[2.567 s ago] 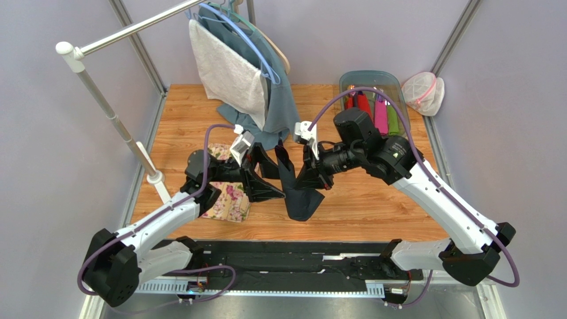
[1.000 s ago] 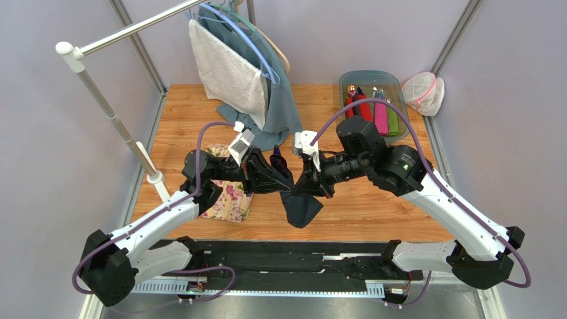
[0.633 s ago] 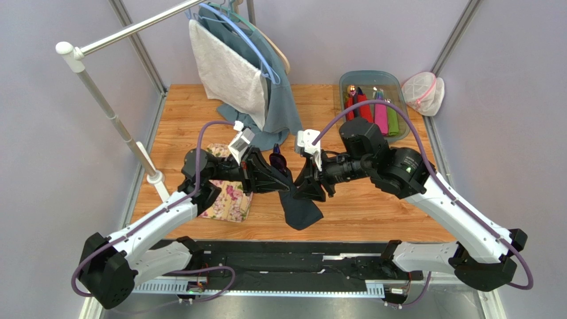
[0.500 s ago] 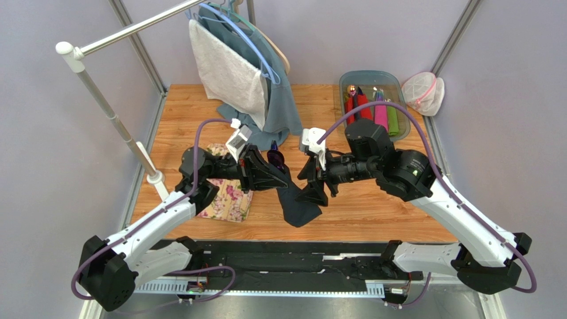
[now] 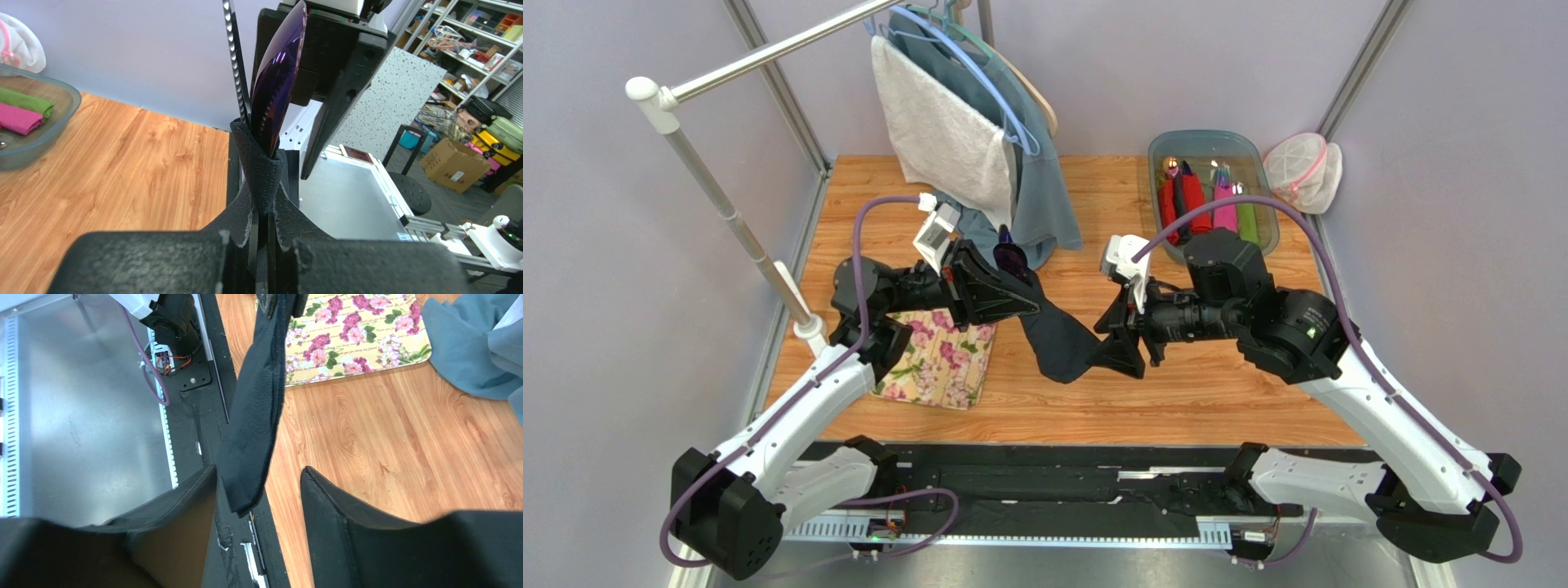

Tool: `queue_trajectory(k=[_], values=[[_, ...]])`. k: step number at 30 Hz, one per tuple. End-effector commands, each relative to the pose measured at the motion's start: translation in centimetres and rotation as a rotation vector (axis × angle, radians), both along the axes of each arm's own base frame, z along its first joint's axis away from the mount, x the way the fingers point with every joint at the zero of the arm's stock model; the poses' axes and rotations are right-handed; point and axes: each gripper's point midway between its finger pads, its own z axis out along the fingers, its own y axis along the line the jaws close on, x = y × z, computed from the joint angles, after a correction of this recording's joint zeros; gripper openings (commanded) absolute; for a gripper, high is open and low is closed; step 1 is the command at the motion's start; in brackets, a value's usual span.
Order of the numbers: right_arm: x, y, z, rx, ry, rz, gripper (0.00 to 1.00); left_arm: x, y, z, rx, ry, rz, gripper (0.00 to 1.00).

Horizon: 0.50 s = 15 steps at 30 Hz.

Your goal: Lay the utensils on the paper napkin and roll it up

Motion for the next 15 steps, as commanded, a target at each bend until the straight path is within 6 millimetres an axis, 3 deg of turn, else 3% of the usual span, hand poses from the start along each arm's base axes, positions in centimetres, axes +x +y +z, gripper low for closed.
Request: queue_trajectory(k=[1,5,6,10,15], values=[[0.6,0.1,0.3,0.011,0.002,-0.028,0.44,-1.2,0.6,3.2,-0.053,-0.086,-0.003,0.00],[0.5,0.3,0.2,0.013,0.010,-0.005,0.15,-1.5,0.7,3.4,-0.051,-0.089,-0.003,0.00],[0.4,0.2,0.0,0.006,0.008,-0.001,0.01,-1.5,0.8,3.6,-0.054,-0.091,-0.001,0.00],[1.7,-0.1,-1.0,-0.038,-0.049,-0.017,0.00,-1.9,0.9,4.4,-0.061,-0.099,-0.011,0.00],[5.1,-0.2,-1.3,-0.044,-0.116,-0.066,0.00,-3.3,0.4,5.3,-0.069,-0.103,-0.063,0.00]])
